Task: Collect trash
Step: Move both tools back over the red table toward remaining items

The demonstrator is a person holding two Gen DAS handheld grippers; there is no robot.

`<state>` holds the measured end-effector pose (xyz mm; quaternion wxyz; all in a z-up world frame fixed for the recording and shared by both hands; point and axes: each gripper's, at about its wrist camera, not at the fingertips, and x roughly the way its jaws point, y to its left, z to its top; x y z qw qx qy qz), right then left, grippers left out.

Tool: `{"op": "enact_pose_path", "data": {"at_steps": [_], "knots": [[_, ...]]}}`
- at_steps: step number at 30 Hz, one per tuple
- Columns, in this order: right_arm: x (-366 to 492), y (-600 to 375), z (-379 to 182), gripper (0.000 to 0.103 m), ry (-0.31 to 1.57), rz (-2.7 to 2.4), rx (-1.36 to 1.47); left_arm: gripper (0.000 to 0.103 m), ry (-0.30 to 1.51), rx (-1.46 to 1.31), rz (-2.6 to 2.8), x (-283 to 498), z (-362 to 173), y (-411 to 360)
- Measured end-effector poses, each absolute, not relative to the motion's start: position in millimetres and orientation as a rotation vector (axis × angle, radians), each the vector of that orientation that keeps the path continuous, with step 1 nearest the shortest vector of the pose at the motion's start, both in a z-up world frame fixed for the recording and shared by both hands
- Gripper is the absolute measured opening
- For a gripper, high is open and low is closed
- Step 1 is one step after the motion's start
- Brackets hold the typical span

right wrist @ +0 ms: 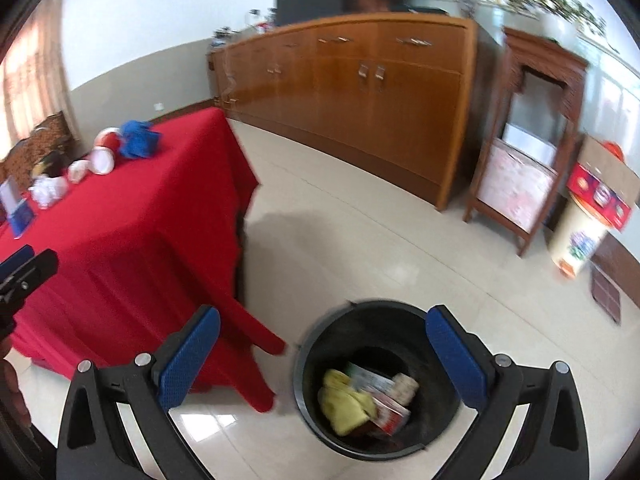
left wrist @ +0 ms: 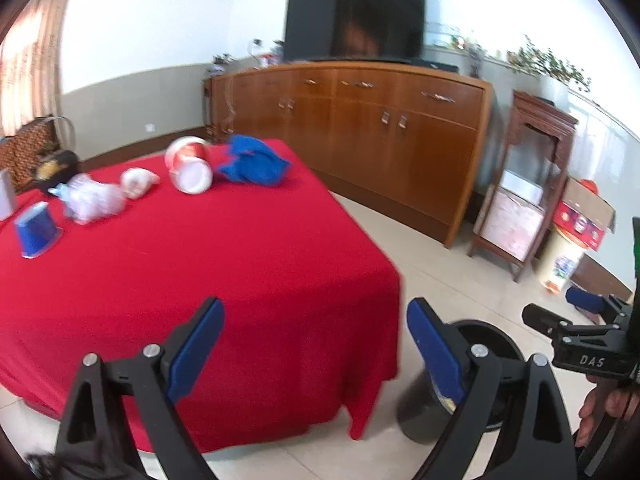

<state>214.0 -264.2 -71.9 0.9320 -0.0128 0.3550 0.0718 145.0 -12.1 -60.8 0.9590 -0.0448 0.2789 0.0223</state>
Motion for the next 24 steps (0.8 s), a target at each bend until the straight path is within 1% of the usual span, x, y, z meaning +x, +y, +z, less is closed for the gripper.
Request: {"op": "enact_pose_path", "data": {"at_steps": [9, 19, 24], "knots": [[224.7, -181.0, -43.7, 0.103, 0.656, 0.292, -0.092, 0.093, 0.527, -0.120, 0.201, 132.4, -51.5, 53.9], [239.1, -103.1, -29.1, 0.103, 0.615, 0.413, -0.143, 0.093, 0.505, -0.139, 0.349, 122.6, -48.6, 126.1], [251.7, -70.8, -22.7, 0.103, 0.604, 0.453, -0.174, 0.093, 0.503, -0.144, 0.389, 129.5, -45.3, 159.7]]}}
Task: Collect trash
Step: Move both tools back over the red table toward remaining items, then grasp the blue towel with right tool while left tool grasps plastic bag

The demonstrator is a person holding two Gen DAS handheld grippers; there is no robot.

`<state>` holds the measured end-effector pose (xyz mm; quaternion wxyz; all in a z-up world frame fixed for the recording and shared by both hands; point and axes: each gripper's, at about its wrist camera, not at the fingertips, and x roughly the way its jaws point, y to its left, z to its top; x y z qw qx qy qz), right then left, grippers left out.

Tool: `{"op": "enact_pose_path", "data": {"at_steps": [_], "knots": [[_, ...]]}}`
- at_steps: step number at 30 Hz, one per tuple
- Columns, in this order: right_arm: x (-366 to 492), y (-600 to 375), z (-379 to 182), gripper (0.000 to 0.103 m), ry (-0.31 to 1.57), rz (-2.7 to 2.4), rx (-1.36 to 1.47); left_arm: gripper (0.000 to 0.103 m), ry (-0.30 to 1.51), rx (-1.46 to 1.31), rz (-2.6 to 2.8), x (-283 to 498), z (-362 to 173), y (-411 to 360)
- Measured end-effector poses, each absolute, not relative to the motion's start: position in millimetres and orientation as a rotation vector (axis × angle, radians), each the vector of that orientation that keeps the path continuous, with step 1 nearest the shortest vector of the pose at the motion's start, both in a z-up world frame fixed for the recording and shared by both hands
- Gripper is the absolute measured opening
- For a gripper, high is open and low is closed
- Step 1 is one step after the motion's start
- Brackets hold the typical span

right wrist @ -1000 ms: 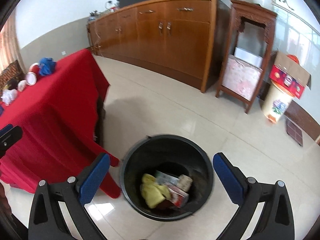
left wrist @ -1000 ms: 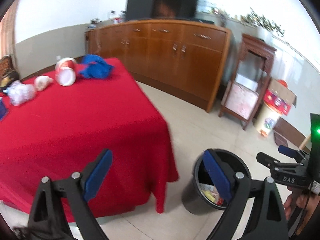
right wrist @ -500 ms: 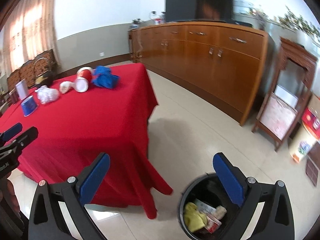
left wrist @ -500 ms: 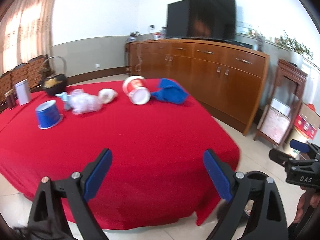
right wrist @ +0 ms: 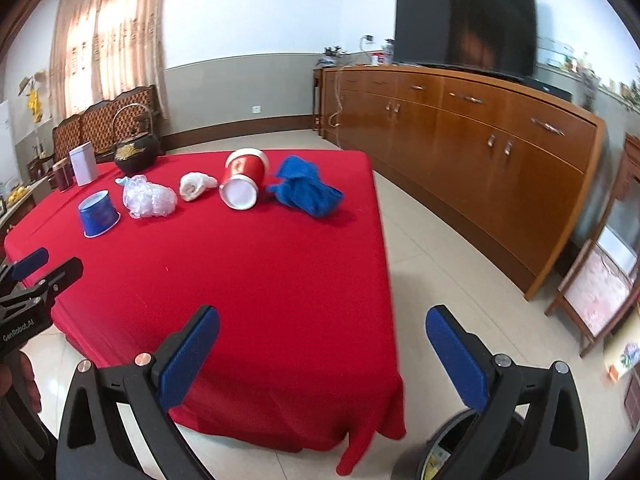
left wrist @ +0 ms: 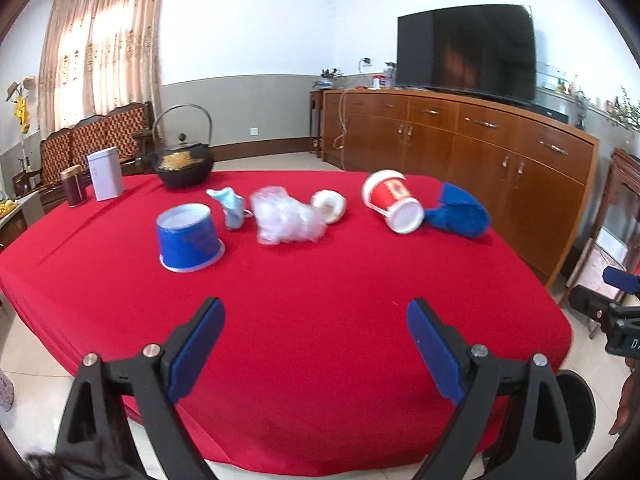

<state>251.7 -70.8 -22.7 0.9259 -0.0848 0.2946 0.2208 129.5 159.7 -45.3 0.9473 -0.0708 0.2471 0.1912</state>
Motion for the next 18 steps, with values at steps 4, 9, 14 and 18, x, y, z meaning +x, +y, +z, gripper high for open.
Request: {"op": "enact_pose_path", "data": {"at_steps": [4, 9, 14, 18], "knots": [[276.1, -48.3, -14.4, 0.103, 0.605, 0.469, -0.193, 0.093, 0.512, -0.140, 0.413, 147.1, -41.4, 182.6], [312.9, -21.8, -9.8, 0.103, 0.613, 0.478, -0.229, 0.093, 0.545, -0.139, 0.434, 179.2, -43.8, 204.0], [351.1, -2.1, -17.5, 0.103, 0.645, 0.484, -0.254, 0.093, 0.585, -0.144, 0.451, 214.4, -50.4, 221.5], [383.1, 7.5, -24.9, 0.103, 0.693, 0.492, -0.242, 0.093, 0.615, -0.150, 0.459, 234.9, -54.8, 233.3]]}}
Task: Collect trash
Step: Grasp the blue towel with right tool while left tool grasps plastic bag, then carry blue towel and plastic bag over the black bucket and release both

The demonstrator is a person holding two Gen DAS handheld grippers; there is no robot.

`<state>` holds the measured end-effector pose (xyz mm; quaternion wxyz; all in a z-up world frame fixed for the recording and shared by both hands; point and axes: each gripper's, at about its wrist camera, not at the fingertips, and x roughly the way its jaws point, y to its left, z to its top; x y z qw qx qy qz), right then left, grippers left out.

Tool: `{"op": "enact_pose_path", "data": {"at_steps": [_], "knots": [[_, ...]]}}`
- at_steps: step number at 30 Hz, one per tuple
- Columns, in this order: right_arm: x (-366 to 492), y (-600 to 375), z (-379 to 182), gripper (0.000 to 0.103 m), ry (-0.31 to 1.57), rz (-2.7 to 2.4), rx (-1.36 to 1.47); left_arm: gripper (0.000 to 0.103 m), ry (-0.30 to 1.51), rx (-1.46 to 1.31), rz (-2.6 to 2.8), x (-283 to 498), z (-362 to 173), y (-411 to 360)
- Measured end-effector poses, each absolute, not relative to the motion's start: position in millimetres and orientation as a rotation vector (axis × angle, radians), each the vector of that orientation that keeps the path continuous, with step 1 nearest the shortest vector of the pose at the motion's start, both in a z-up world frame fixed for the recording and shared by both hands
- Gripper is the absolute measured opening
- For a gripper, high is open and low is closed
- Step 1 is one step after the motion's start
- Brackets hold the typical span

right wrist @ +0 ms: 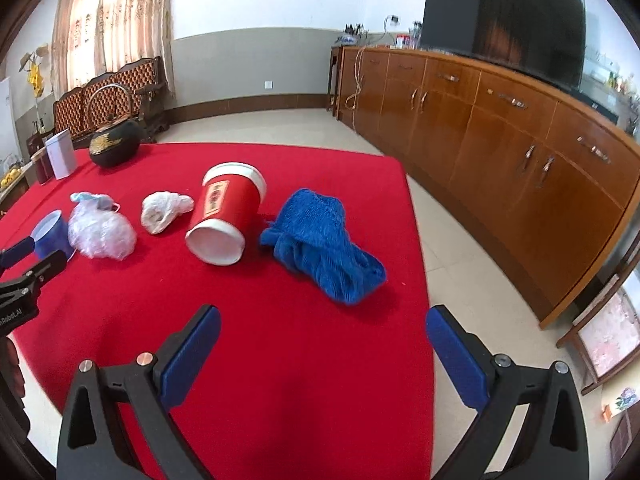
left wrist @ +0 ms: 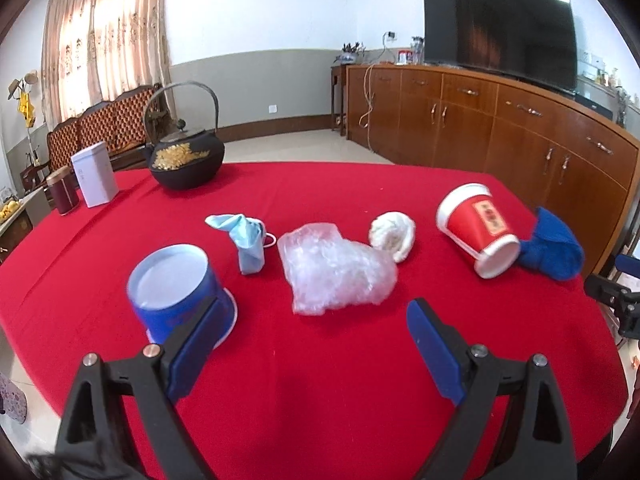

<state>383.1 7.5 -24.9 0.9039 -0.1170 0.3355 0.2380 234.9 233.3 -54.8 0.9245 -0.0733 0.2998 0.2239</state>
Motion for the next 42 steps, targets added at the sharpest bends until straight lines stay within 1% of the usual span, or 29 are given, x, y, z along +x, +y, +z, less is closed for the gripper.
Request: {"op": "enact_pose_path", "data": {"at_steps": [4, 10, 17, 19, 20, 21, 22, 23, 24, 25, 27, 28, 30, 31, 33, 37, 42], "knots": [[406.2, 17.0, -30.8, 0.103, 0.706, 0.489, -0.260, 0.093, 0.631, -0.148, 0.448, 250.2, -57.5, 238.5], [433.4, 30.8, -42.7, 0.103, 0.741, 0.503, -0.291, 0.093, 0.702, -0.145, 0.421, 280.6, -64.0, 240.8], [447.5, 37.5, -52.1, 0.085, 0.790, 0.530, -0.296, 0.093, 0.742, -0.157, 0.398, 295.8, -65.8, 237.9], [448.5, 37.8, -54.2, 0.079, 0.799, 0.535, -0.302, 0.093, 0.751, -0.156, 0.388, 299.8, -67.6, 236.5], [449.1, 37.4, -54.4, 0.073, 0.802, 0.538, -0.303, 0.093, 0.756, -0.155, 0.386, 301.3, -68.2, 235.9], [448.8, 37.2, -54.8, 0.067, 0.804, 0.539, -0.307, 0.091, 0.758, -0.153, 0.386, 302.1, -68.2, 235.4], [448.5, 36.1, -55.1, 0.062, 0.807, 0.539, -0.309, 0.088, 0.758, -0.156, 0.388, 302.7, -68.2, 235.4], [449.7, 35.4, -55.2, 0.053, 0.810, 0.539, -0.306, 0.086, 0.760, -0.168, 0.384, 302.3, -69.1, 235.7], [450.6, 34.5, -54.7, 0.047, 0.813, 0.538, -0.304, 0.078, 0.764, -0.179, 0.377, 303.5, -69.4, 236.6], [450.4, 32.2, -54.0, 0.046, 0.814, 0.537, -0.299, 0.070, 0.772, -0.193, 0.366, 303.8, -70.7, 237.2], [450.9, 30.0, -52.8, 0.038, 0.815, 0.538, -0.291, 0.065, 0.773, -0.209, 0.355, 304.9, -70.5, 238.7], [450.5, 28.9, -52.8, 0.037, 0.815, 0.537, -0.288, 0.061, 0.770, -0.211, 0.350, 304.5, -70.1, 238.4], [449.2, 27.9, -52.2, 0.029, 0.811, 0.538, -0.282, 0.057, 0.764, -0.217, 0.339, 303.9, -69.1, 239.3], [447.7, 26.7, -51.6, 0.028, 0.807, 0.539, -0.277, 0.054, 0.757, -0.226, 0.328, 302.3, -68.2, 238.8], [445.0, 24.9, -50.7, 0.023, 0.802, 0.544, -0.265, 0.051, 0.738, -0.242, 0.321, 297.7, -65.4, 238.7], [435.1, 20.7, -45.5, 0.021, 0.782, 0.552, -0.244, 0.048, 0.700, -0.241, 0.312, 288.5, -57.6, 237.8], [421.7, 16.7, -37.6, 0.021, 0.759, 0.553, -0.227, 0.048, 0.665, -0.216, 0.309, 271.9, -51.2, 231.9]]}}
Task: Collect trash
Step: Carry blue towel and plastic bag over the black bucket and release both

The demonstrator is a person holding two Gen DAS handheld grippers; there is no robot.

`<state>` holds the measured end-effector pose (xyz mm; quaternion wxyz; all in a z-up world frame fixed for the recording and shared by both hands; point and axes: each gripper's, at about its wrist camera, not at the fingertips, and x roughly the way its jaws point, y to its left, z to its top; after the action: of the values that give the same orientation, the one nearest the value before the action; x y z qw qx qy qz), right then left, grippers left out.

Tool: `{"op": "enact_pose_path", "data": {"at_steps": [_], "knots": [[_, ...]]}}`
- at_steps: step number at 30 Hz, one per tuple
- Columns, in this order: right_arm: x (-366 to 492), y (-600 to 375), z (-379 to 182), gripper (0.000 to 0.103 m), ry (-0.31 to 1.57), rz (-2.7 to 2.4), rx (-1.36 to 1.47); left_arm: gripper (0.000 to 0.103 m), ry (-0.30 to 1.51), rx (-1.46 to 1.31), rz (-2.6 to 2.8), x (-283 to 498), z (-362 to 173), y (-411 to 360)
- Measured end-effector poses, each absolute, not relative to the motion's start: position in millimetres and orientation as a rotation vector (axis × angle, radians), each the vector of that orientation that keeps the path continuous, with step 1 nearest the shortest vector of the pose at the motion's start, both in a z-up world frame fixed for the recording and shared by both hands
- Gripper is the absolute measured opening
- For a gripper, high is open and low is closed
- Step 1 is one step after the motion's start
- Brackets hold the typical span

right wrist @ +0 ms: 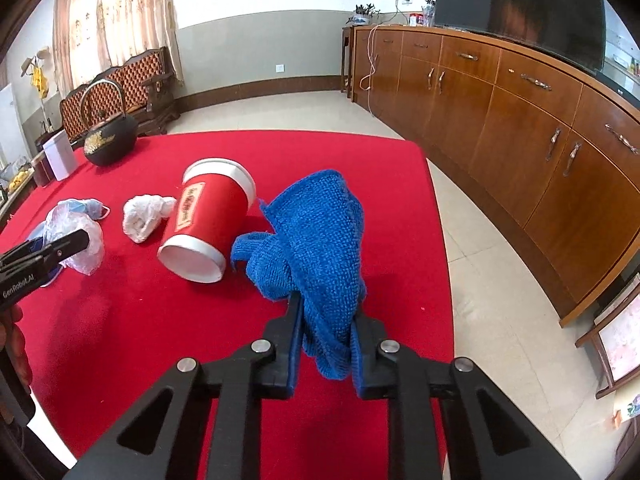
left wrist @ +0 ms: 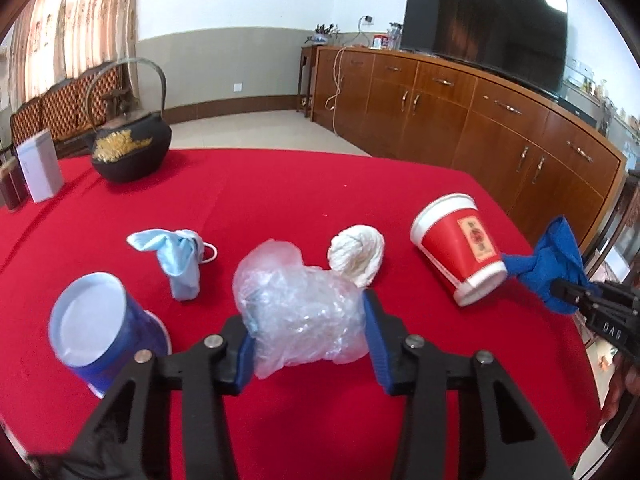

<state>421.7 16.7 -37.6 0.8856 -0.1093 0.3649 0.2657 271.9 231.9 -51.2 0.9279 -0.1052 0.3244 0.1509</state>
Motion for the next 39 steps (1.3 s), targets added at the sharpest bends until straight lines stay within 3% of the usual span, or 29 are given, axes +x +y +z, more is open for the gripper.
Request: {"op": "enact_pose_path", "data": {"at_steps": [22, 39], "knots": [[298.7, -66.1, 10.5, 0.020, 0.647, 0.499, -0.161, 0.048, 0.567, -0.120, 0.191, 190.5, -16.6, 139.1], [238.5, -154.3, 13.2, 0.020, 0.649, 0.359, -0.070, 0.048, 0.560, -0.063, 0.039, 170.0, -6.8, 58.0]]}}
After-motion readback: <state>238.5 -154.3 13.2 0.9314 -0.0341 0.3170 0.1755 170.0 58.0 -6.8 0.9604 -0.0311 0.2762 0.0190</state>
